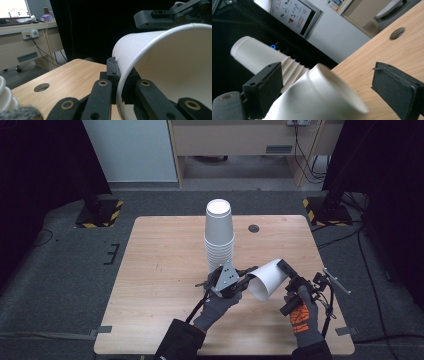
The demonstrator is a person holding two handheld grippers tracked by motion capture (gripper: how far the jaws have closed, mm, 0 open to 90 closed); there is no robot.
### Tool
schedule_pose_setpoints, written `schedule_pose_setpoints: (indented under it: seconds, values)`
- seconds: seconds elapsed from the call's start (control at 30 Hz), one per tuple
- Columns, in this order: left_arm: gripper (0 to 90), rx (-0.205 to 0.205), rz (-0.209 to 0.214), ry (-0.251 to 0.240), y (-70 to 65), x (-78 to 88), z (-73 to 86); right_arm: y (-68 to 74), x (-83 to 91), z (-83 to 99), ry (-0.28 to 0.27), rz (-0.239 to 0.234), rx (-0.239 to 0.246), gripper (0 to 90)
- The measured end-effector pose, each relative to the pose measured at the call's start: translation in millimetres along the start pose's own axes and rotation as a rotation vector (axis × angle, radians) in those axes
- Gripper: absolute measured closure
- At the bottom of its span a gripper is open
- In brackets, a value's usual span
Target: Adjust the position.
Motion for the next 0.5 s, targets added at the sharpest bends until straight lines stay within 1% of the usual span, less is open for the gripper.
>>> schedule_pose_setpoints:
  seconds: [0.13, 0.23, 0.43, 0.5]
  values:
    - [86.1, 0.0, 0.003, 0.005, 1.6, 3.6, -0.6, -8.6, 2.7, -5.9, -0.013, 0.032, 0.036, 10.2]
    - [86.1, 0.002, 0.006, 0.01, 3.5, 7.9, -1.4, -12.7, 4.5, -9.5, -0.024, 0.046, 0.058, 10.6]
    - [86.1, 0.007, 0.011, 0.013, 7.4, 17.8, -3.6, -21.9, 7.2, -14.0, -0.041, 0.073, 0.065, 10.8]
    - [86.1, 0.007, 0.01, 0.014, 8.7, 21.7, -3.7, -24.7, 7.7, -15.2, -0.045, 0.088, 0.084, 10.8]
Point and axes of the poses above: each handheld gripper's, and its own axes: x roughly backward along the jaws, z roughly out of its underside, y roughly to its left, the point moved 10 cm from there along -x, roughly forward along the jaws, and after that the axes turned 3 degrees about -z, right-handed, at the moved point
